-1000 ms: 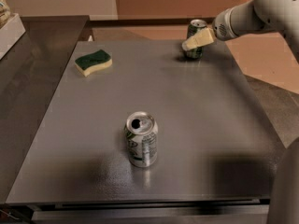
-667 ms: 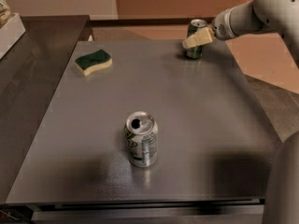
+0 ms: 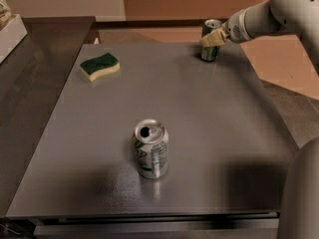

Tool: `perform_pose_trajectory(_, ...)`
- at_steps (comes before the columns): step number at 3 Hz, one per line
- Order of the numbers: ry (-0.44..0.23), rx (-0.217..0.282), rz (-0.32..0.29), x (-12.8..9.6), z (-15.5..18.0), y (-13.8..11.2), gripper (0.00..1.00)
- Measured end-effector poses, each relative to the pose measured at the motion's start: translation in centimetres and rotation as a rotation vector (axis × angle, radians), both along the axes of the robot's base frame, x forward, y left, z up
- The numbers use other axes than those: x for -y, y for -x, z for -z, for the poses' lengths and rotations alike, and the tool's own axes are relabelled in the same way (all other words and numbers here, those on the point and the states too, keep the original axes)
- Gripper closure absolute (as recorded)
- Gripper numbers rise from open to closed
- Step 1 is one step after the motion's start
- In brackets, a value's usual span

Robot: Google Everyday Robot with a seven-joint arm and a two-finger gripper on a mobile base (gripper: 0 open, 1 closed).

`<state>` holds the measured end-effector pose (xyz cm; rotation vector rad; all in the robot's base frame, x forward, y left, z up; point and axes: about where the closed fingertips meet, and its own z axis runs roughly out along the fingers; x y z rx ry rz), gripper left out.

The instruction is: Move green can near 7up can

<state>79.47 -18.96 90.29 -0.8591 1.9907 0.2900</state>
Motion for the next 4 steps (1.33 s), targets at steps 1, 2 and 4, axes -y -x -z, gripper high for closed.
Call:
perform_pose_trajectory(1,-0.005,-0.007,-0.042,-0.6,-0.8,1.1,0.85)
perform_pose_trajectory(2,-0.015,-0.019,-0.111,-1.8,-2.5,3.2,1.00)
perform_pose_trajectory(4,-0.030,-0.075,-0.247,-3.6,-5.3,11.2,1.00)
